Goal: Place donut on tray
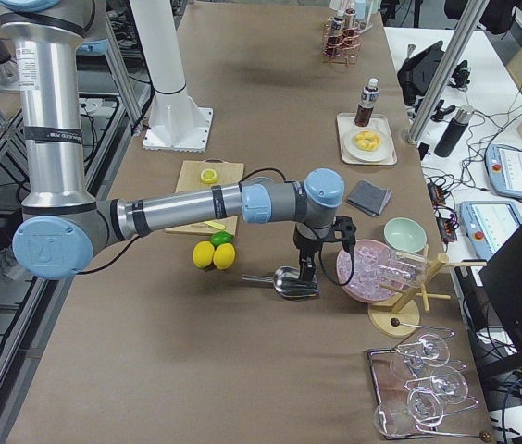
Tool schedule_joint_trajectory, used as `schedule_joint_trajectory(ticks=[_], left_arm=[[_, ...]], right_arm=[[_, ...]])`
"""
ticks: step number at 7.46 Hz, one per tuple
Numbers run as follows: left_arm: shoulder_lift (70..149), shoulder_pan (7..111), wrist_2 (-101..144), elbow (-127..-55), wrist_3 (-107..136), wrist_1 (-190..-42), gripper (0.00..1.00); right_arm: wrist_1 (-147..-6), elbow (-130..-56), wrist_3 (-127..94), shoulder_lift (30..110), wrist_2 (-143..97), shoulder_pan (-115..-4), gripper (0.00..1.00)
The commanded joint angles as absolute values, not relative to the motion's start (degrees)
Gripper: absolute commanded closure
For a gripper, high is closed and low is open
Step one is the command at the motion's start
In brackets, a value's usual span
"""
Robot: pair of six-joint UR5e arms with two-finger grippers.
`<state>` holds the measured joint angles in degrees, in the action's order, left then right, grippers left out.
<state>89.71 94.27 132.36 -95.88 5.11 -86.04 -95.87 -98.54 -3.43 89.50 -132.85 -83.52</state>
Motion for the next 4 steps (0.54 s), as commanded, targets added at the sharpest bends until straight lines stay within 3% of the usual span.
schedule_joint_trajectory(ticks=[1,4], left_arm=[[89.6,94.4,132.4,-96.0,5.0,-86.0,0.02],[89.5,94.5,132.4,-96.1,5.1,-86.0,0.02]], right_arm=[[-95.7,-97.8,-0.7,91.0,-132.9,-86.1,0.00],[-95.5,-98.0,-0.2,91.8,-132.9,-86.8,0.00]])
